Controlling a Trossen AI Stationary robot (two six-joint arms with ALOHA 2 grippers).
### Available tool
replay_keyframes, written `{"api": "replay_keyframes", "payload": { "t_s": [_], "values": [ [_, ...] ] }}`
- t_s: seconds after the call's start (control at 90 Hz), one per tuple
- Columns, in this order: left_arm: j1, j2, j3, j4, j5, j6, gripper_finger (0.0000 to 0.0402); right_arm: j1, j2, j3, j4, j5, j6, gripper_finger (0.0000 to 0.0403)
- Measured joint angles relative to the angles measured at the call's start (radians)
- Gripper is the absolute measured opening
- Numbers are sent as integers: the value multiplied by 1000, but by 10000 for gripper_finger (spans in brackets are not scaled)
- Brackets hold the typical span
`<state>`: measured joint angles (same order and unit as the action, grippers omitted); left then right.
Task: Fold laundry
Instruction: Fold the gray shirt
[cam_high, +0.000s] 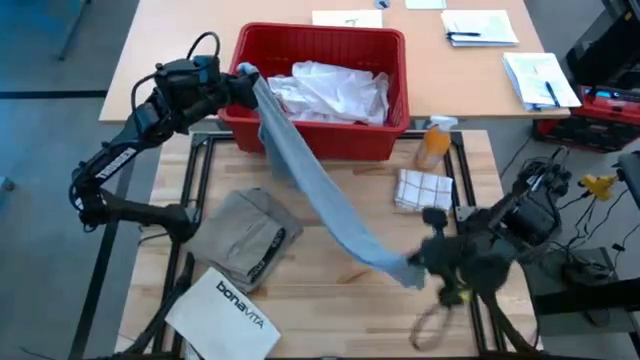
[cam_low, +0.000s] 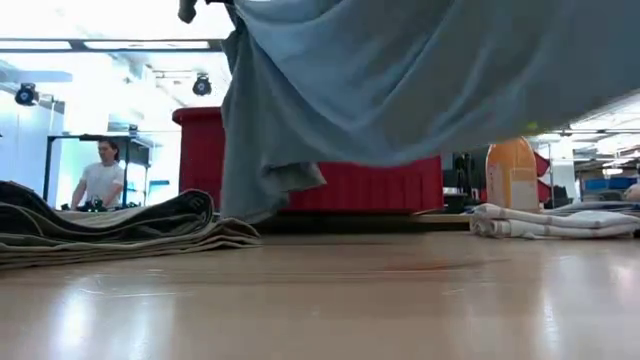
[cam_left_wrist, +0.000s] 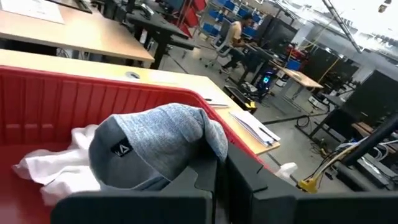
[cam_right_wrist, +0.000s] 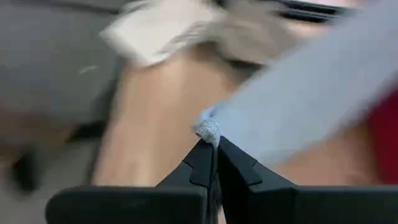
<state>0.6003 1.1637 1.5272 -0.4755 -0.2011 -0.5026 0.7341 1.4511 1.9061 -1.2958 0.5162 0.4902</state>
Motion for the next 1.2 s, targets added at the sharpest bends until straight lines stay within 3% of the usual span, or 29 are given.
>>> {"api": "replay_keyframes", "payload": {
  "t_s": [0.1, 0.133, 0.222, 0.333, 0.433, 0.522, 0.633, 0.744, 0.833, 1.067, 1.2],
  "values": [
    [1, 0, 0, 1, 0, -3, 0, -1, 0, 3, 99, -223, -130, 0],
    [2, 0, 0, 3, -1, -3, 0, 4, 3, 3, 90, -185, -139, 0],
    [6, -1, 0, 4, 0, -6, 0, 10, -17, -2, 26, 75, -12, 0],
    [6, 0, 0, 1, 0, -9, 0, -6, -27, 5, 136, -139, -153, 0],
    [6, 0, 0, 4, 0, -11, 0, 11, -24, 2, 62, 39, -45, 0],
    [7, 0, 0, 0, 1, -10, 0, -5, -33, 8, 144, -74, -137, 0],
    [7, 3, 0, 5, 0, -14, 0, 7, -30, 4, 108, 25, -106, 0],
    [7, 3, 0, 9, 1, -14, 0, -13, -29, 6, 135, -122, -166, 0],
    [7, 3, 0, 24, 4, -24, 0, -6, -24, 5, 76, -15, -144, 0],
    [-3, -5, -20, 33, 28, 42, 0, -5, -25, -9, 59, 124, -115, 0],
    [-27, -50, -115, 170, -6, 50, 0, 10, -69, -51, 99, 194, -110, 0]
  ]
}}
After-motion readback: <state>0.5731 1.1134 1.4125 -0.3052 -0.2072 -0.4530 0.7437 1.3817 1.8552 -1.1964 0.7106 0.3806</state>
